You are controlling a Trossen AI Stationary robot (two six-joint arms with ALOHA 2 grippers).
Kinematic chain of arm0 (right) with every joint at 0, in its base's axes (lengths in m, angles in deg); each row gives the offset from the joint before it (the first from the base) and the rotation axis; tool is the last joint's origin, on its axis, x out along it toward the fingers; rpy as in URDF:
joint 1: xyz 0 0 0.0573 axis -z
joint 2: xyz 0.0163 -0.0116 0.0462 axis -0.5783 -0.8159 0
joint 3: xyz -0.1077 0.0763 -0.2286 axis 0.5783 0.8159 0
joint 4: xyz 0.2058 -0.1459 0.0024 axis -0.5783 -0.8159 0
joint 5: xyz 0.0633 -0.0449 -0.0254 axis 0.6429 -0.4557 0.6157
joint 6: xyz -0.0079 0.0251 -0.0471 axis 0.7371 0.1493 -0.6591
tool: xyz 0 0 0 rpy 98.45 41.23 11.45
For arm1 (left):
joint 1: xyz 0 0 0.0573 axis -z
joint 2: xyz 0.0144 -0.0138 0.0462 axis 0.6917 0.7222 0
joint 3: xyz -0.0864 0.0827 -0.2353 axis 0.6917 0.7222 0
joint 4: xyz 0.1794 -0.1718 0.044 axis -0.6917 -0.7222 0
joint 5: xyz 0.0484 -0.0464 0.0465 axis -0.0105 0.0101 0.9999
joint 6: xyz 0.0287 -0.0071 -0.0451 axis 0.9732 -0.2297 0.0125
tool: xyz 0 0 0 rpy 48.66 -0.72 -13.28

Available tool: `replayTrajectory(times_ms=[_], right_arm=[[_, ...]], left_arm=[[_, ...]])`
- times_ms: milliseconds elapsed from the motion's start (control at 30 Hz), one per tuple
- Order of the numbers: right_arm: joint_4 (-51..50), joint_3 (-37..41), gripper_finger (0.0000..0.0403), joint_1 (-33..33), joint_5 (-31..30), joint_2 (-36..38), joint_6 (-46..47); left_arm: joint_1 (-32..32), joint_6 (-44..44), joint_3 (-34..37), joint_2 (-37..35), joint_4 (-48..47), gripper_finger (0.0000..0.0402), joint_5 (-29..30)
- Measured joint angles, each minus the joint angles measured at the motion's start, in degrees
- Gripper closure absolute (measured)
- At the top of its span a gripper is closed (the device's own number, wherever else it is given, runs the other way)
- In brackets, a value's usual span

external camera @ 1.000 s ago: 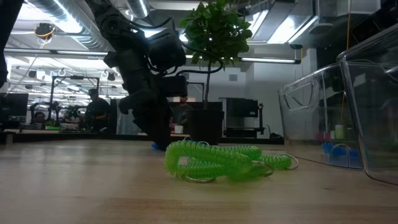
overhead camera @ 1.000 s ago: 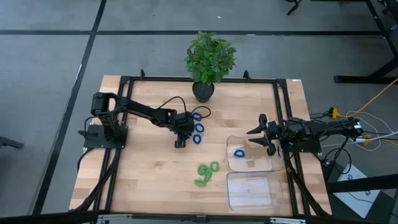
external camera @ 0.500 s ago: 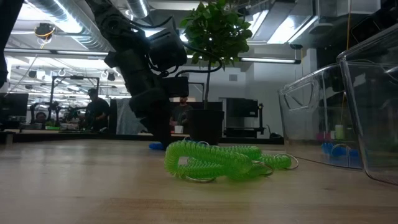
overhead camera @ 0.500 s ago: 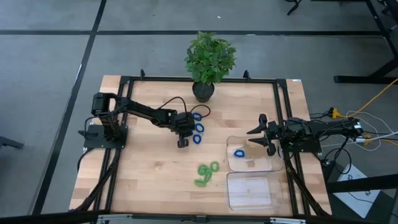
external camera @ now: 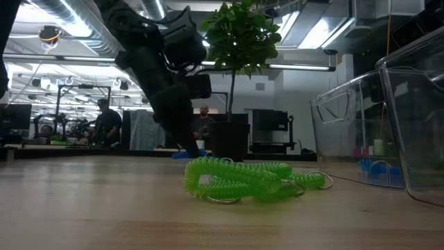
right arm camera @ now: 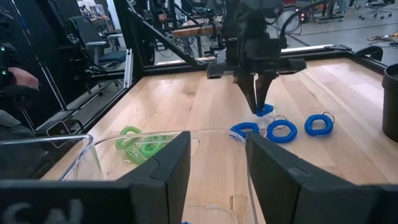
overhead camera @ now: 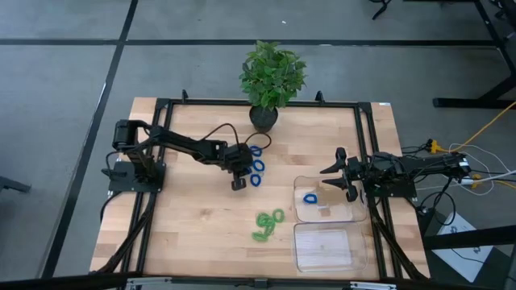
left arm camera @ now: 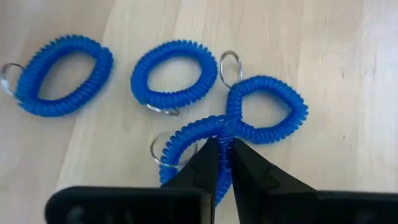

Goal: Sort spring keychains
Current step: Put the blue spring keychain in the top transparent bin

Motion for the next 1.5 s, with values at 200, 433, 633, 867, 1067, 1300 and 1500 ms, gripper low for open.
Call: replayTrajectory(times_ms=[200, 433, 633, 867, 1067, 1300, 1500], right_arm=[[0.0, 0.0, 0.0249, 0.0, 0.0, 0.0, 0.0], [0.0, 0.0, 0.0249, 0.0, 0.0, 0.0, 0.0], [0.0, 0.0, 0.0249, 0.0, 0.0, 0.0, 0.0], [0.0, 0.0, 0.0249, 0.0, 0.0, 0.0, 0.0], [0.0, 0.0, 0.0249, 0.0, 0.0, 0.0, 0.0], [0.0, 0.0, 0.0249, 0.0, 0.0, 0.0, 0.0], [0.0, 0.0, 0.0249, 0.0, 0.0, 0.0, 0.0]], left_arm=[[0.8, -0.9, 0.0, -3.5, 0.8, 0.0377, 0.1], [0.9, -1.3, -0.1, -8.7, 5.8, 0.0377, 0.2], [0.9, -1.4, -0.1, -13.2, 12.5, 0.0377, 0.6], [0.9, -1.3, -0.2, -17.8, 20.0, 0.0377, 0.7], [0.9, -1.3, -0.2, -20.1, 27.2, 0.0376, 0.7], [0.9, -3.9, -0.2, -20.5, 33.8, 0.0376, -0.6], [1.1, -6.1, -0.2, -20.5, 33.9, 0.0376, -3.8]])
